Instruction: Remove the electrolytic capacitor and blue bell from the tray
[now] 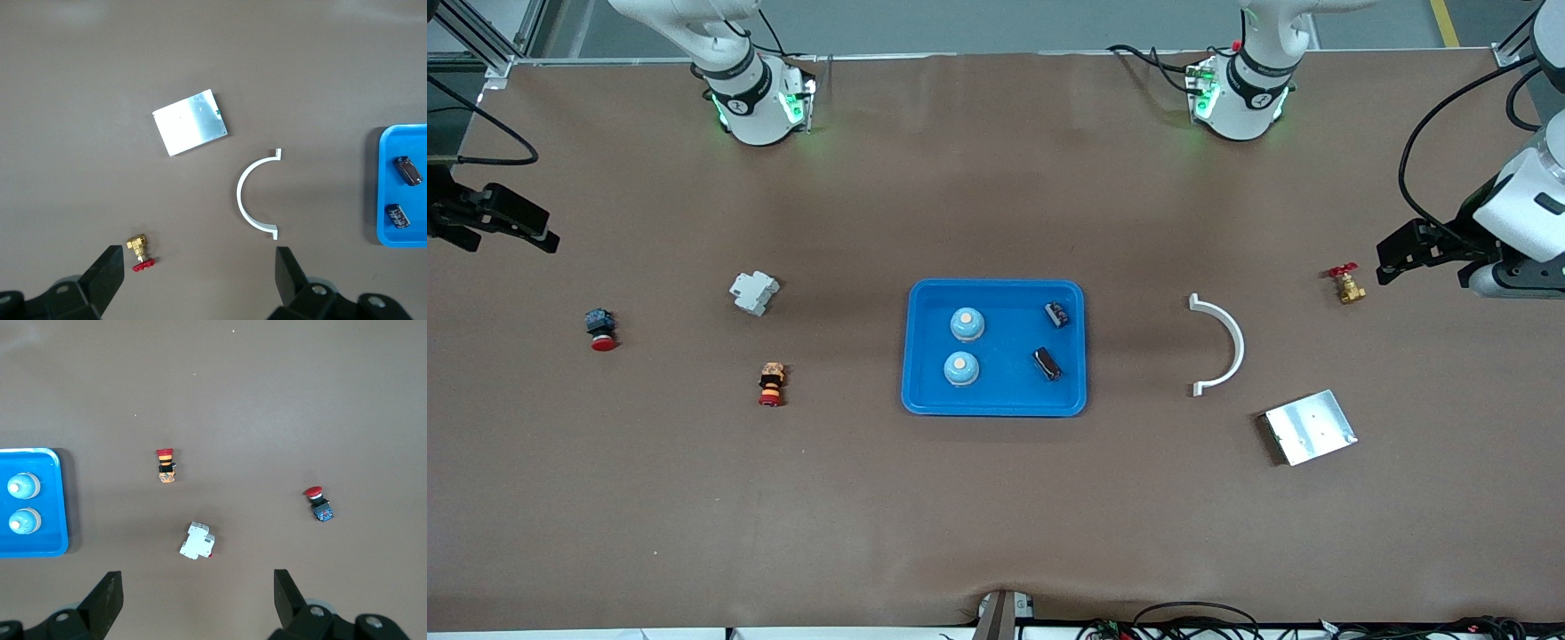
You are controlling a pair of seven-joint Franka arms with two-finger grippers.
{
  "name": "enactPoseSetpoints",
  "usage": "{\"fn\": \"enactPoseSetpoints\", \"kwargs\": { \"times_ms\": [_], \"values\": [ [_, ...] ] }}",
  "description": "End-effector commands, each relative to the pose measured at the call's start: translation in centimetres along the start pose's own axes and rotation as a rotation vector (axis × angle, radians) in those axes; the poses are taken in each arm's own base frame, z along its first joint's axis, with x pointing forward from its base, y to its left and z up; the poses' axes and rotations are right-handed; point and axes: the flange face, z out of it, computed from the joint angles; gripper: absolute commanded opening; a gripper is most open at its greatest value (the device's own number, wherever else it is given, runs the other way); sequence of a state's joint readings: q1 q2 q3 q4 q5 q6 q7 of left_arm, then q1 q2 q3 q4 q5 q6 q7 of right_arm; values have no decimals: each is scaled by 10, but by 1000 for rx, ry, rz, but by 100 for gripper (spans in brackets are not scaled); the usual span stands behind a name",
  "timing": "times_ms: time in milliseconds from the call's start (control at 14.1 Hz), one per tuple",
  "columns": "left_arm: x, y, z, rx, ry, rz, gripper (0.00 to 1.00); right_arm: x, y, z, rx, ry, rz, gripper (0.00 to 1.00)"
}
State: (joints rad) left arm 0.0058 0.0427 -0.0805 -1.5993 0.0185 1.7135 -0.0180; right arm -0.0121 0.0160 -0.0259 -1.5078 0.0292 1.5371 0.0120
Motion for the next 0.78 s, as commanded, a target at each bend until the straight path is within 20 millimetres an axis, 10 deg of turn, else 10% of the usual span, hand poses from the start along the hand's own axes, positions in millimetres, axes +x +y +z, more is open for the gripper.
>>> {"fn": "enactPoseSetpoints", "kwargs": {
  "times_ms": [0, 710],
  "values": [
    [0, -1, -5, -4, 16, 13, 100, -5, 3, -3, 3, 7, 4, 100],
    [2, -2, -8, -5, 25, 10, 100, -4, 3, -5, 7, 24, 2, 100]
  ]
}}
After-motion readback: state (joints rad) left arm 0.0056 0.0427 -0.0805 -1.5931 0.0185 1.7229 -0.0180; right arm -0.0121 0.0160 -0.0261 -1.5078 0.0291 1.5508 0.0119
